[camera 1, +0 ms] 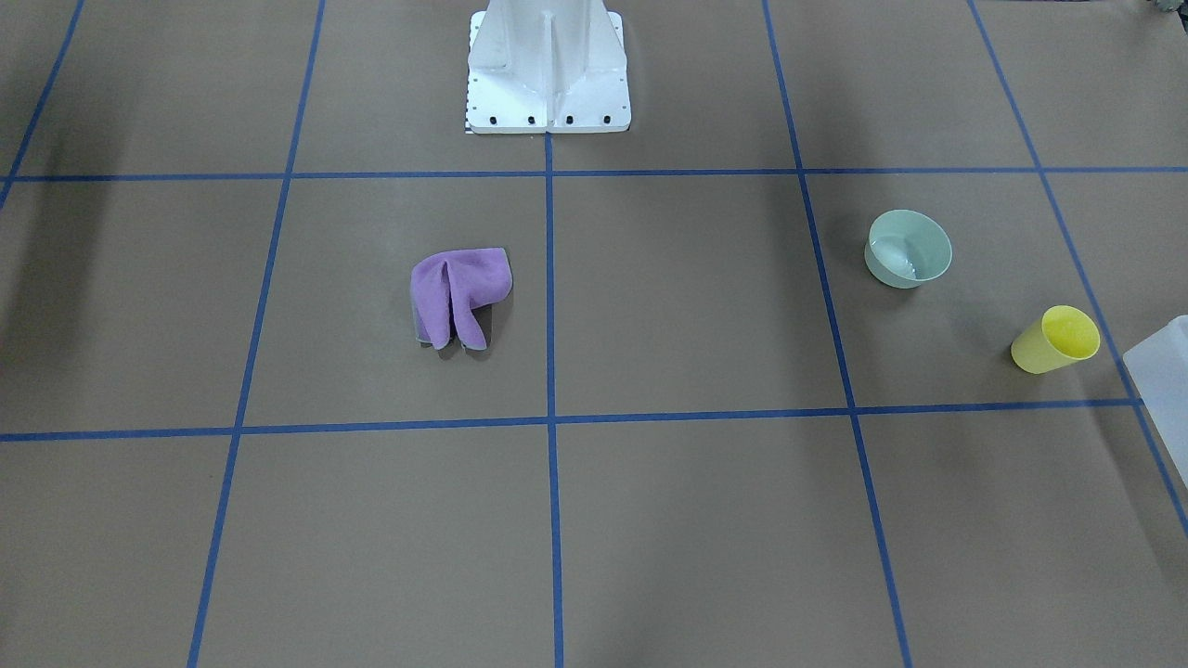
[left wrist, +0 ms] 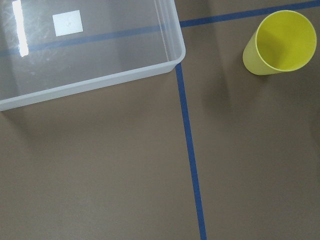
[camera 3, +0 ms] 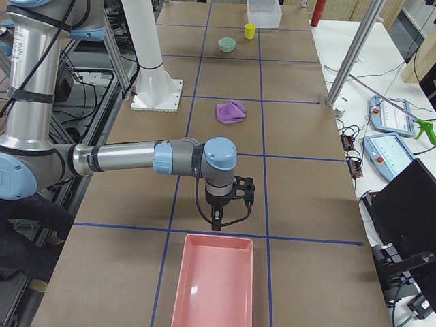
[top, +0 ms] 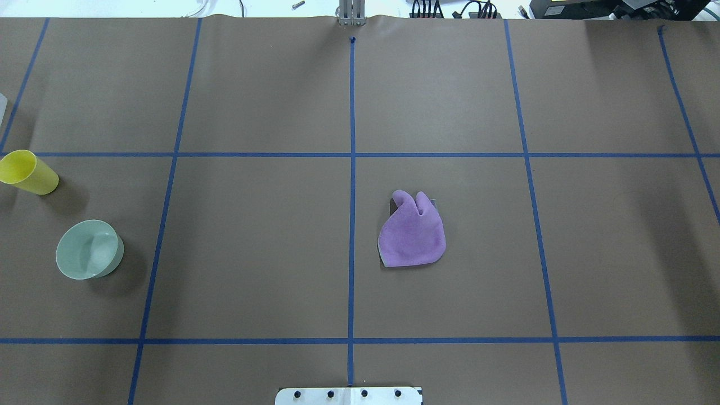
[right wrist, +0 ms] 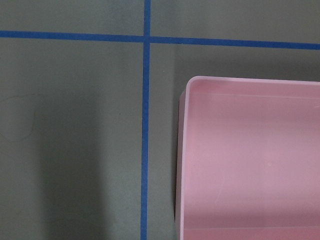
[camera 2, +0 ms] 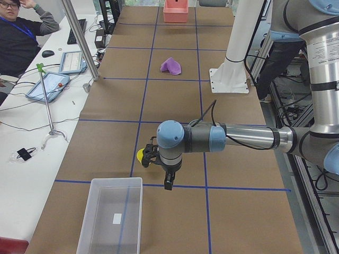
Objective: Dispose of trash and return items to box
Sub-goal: 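Move the left gripper toward the yellow cup, then grasp the yellow cup with the left gripper and lift it, then carry the yellow cup into the clear bin and release it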
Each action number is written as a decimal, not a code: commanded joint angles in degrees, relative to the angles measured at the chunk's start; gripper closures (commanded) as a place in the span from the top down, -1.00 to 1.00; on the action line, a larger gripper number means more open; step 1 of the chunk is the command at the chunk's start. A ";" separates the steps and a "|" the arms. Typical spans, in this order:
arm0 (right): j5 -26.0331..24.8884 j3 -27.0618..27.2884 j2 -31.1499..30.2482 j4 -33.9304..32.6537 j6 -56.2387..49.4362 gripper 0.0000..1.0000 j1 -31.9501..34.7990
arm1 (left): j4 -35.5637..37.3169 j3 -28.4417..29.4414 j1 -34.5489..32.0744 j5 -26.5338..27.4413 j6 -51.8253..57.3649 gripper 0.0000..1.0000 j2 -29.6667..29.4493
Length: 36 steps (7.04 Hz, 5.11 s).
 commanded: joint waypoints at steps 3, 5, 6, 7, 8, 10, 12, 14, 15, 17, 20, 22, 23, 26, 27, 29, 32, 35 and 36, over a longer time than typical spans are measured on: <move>0.44 1.05 0.26 5.53 0.16 1.00 -0.38 | -0.61 -1.11 0.26 0.41 0.09 0.96 -0.44; 1.49 0.10 0.26 15.94 0.43 1.00 -0.73 | -4.97 0.61 0.52 0.23 -0.61 0.96 -8.82; 1.76 -0.08 -0.78 17.78 -1.92 1.00 -0.99 | -5.88 1.51 0.52 -1.25 0.26 0.96 -9.23; 1.67 -1.48 -0.62 19.28 -3.60 1.00 -1.00 | -5.97 2.39 0.52 -2.74 0.09 0.96 -9.58; 2.11 -1.40 0.08 20.86 -2.22 1.00 -2.13 | -9.28 2.92 0.79 -2.67 -1.04 0.96 -10.36; 1.94 -1.40 5.06 20.79 12.81 1.00 -9.91 | -15.79 14.03 5.86 -2.40 -7.16 0.96 -14.13; -1.57 -1.40 7.81 20.88 20.98 1.00 -16.88 | -27.27 24.85 8.94 -2.49 -17.87 0.96 -18.53; -1.49 -1.49 8.08 20.88 20.99 1.00 -17.08 | -38.36 29.63 15.43 -2.40 -33.15 0.96 -19.34; -1.58 -1.49 8.00 20.88 20.99 1.00 -17.08 | -39.36 30.00 17.29 -2.32 -36.35 0.96 -19.77; -1.58 -1.58 8.00 20.88 20.99 1.00 -17.08 | -39.46 30.09 20.03 -2.14 -37.97 0.96 -19.78; -1.58 -1.58 8.00 20.88 20.99 1.00 -17.08 | -39.90 30.00 21.70 -0.31 -37.53 -0.88 -19.07; -1.58 -1.58 8.00 20.88 20.99 1.00 -17.17 | -42.19 29.91 22.06 0.32 -37.53 -1.00 -18.11; -1.58 -1.58 8.00 20.88 20.99 1.00 -17.08 | -42.10 29.04 22.06 0.32 -37.44 -1.00 -17.93; -1.58 -1.67 8.00 20.97 20.99 1.00 -17.08 | -38.68 25.43 17.17 -1.43 -37.44 -1.00 -18.63; -1.58 -1.67 8.00 20.97 20.99 1.00 -17.17 | -36.58 25.17 15.40 -3.44 -35.61 -1.00 -18.89; -1.58 -1.67 8.00 20.97 20.99 1.00 -17.08 | -14.30 25.25 5.59 -3.02 -12.88 -1.00 -25.00; -1.58 -1.75 8.00 20.97 20.99 1.00 -17.17 | -6.73 39.86 -3.06 0.93 6.38 -1.00 -32.94; -1.67 -2.02 8.08 20.97 20.91 1.00 -17.26 | -37.25 71.98 -3.08 3.03 7.74 -1.00 -37.51; -1.67 -2.02 8.17 20.97 20.91 1.00 -17.26 | -41.18 77.14 -2.73 4.61 7.47 -1.00 -38.57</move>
